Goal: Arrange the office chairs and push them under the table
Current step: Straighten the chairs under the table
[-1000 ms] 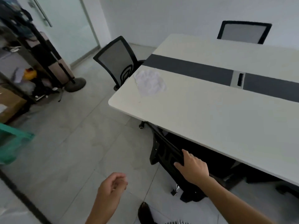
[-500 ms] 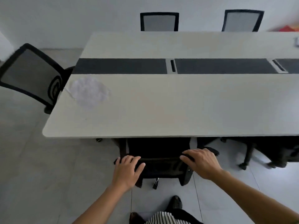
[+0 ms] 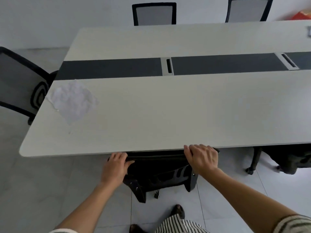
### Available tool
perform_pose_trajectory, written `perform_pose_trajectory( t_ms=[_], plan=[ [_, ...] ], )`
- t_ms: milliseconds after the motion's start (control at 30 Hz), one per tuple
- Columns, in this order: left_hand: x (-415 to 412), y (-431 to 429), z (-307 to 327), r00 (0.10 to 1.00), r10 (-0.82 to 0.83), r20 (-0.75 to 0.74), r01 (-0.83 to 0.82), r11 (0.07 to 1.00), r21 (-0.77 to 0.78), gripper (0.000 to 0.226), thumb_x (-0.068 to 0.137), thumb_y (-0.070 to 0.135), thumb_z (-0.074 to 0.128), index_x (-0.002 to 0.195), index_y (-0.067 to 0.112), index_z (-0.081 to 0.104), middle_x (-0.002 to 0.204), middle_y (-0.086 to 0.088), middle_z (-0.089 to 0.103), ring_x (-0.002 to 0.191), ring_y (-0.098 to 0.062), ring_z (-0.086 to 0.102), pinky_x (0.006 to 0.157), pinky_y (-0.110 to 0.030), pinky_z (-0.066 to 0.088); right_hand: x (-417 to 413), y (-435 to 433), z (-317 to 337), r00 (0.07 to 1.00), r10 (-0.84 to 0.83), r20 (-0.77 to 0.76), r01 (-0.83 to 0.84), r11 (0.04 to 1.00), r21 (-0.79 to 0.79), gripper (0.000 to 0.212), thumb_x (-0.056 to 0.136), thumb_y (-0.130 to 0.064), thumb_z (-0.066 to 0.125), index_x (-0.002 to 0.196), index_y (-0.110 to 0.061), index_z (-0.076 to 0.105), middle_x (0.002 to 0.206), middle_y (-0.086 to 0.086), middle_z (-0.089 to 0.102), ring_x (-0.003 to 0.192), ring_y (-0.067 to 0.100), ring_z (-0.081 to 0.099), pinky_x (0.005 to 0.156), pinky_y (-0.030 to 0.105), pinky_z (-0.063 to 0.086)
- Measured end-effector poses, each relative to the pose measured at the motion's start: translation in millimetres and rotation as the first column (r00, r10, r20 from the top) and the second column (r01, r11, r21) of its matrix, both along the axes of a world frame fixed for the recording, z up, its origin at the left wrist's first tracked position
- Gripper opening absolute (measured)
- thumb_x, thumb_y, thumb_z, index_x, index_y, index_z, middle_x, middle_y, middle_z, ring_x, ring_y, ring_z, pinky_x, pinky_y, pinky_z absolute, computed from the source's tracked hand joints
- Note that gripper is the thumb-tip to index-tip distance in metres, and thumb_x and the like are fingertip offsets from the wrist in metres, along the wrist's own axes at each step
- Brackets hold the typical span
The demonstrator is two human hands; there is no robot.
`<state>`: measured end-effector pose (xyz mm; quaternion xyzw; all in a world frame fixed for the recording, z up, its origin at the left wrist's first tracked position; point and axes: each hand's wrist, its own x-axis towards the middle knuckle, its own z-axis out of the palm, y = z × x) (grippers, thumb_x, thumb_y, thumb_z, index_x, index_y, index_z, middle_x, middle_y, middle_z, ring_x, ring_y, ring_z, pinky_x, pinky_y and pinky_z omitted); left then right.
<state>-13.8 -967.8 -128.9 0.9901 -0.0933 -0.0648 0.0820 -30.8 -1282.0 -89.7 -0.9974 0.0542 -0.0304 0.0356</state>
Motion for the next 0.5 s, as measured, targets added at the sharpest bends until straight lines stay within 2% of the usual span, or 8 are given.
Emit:
perform_pose_trajectory(
  t_ms=[100,233,400,500],
  plan=[
    [21,0,5,0.999,0.01,-0.031,-0.01,1.0,0.002,0.038,0.086,0.048,0.05,0.093,0.013,0.06,0.092,-0.003,0.066,0.093,-0.027,0.057,0.068,-0.038,0.046,10,3,0,0.999,-0.014,0.037,0.013,0.999,0.036,0.056,0.09,-0.046,0.03,0.045,-0.016,0.046,0.044,-0.002,0.055,0.046,0.018,0.054,0.052,0.025,0.035],
    [7,9,2,0.998,0.029,-0.052,-0.031,0.999,-0.036,0.035,0.085,0.046,0.054,0.098,0.015,0.061,0.098,0.0,0.067,0.098,-0.024,0.058,0.071,-0.039,0.05,2,9,-8,0.995,0.08,0.055,-0.081,0.997,0.012,0.05,0.089,-0.041,0.039,0.045,-0.018,0.049,0.043,-0.002,0.054,0.045,0.019,0.054,0.048,0.026,0.039],
    [-6,9,5,0.996,-0.007,-0.094,0.007,1.0,0.0,0.055,0.077,0.066,0.036,0.092,0.02,0.061,0.092,0.004,0.064,0.094,-0.023,0.057,0.064,-0.037,0.046,-6,3,-7,0.994,0.086,0.073,-0.086,0.996,-0.004,0.05,0.089,-0.042,0.038,0.047,-0.018,0.054,0.045,-0.004,0.055,0.047,0.018,0.056,0.051,0.026,0.04],
    [-17,13,10,0.986,-0.008,-0.166,0.004,1.0,-0.025,0.047,0.079,0.063,0.048,0.095,0.02,0.058,0.097,0.005,0.058,0.098,-0.018,0.051,0.067,-0.033,0.043,-16,7,3,0.998,0.066,0.003,-0.067,0.997,0.028,0.049,0.089,-0.047,0.035,0.051,-0.021,0.051,0.047,-0.006,0.053,0.051,0.017,0.056,0.057,0.027,0.04]
  ],
)
